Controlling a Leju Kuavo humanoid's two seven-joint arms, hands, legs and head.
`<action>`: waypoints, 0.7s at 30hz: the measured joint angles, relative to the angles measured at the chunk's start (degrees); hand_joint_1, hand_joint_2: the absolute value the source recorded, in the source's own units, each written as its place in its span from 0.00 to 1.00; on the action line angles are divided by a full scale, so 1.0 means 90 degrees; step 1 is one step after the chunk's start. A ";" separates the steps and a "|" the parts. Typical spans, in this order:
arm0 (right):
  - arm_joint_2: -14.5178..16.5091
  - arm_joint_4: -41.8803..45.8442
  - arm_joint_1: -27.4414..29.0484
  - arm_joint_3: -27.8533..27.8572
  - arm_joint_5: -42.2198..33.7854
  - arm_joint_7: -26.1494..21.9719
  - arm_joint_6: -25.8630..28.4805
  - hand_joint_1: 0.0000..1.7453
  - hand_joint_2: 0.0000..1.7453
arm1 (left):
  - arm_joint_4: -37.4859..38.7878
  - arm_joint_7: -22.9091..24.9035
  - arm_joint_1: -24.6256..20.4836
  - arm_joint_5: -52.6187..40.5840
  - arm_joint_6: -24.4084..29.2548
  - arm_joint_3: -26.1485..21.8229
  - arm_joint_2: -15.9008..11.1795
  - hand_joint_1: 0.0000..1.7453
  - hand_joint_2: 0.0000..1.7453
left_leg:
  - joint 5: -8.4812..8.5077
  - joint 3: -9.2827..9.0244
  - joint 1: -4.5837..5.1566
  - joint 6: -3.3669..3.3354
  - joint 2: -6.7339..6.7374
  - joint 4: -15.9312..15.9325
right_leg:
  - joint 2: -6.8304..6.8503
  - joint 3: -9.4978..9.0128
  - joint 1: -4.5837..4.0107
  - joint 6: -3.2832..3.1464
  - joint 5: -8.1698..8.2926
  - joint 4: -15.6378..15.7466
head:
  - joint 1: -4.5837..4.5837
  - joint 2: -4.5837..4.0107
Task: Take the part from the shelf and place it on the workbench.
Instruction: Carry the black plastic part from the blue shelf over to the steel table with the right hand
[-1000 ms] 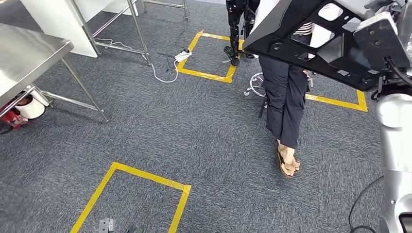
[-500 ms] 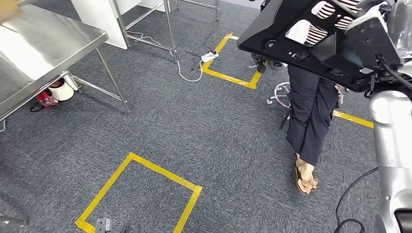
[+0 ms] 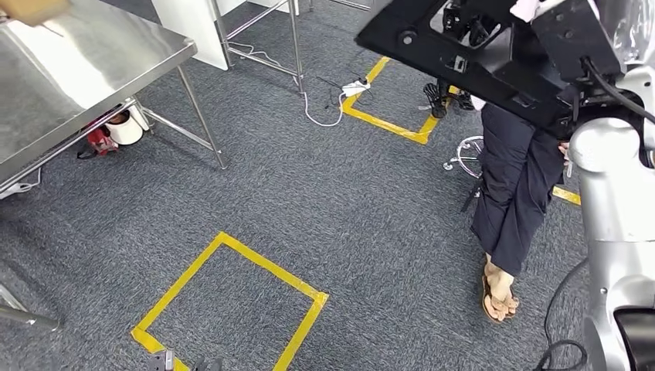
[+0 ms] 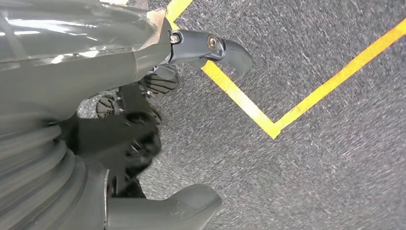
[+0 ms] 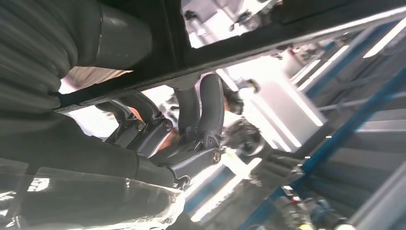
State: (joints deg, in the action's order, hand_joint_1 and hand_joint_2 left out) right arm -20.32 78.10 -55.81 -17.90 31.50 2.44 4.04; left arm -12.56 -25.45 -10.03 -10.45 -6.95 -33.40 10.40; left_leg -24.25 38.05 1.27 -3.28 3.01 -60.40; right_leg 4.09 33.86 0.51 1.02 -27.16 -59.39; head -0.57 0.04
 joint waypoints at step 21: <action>0.0250 -0.0498 -0.0465 -0.0404 -0.0151 0.0010 -0.0063 1.00 1.00 | 0.0002 -0.0026 0.0041 0.0101 -0.0062 -0.0098 0.0015 0.00 1.00 | -0.0207 0.0167 -0.0114 0.0204 -0.0726 -0.0282 | -0.0495 0.0127 0.0160 0.0040 0.0154 0.0024 | -0.0052 0.0000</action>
State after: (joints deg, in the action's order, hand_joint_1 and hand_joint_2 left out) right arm -18.07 73.62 -60.00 -21.53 30.14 2.52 3.47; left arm -12.55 -25.68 -9.66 -9.53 -7.51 -34.29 10.53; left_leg -26.12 39.55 0.25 -1.44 -3.52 -62.94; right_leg -0.37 35.00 1.95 1.38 -25.77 -59.18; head -1.04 0.04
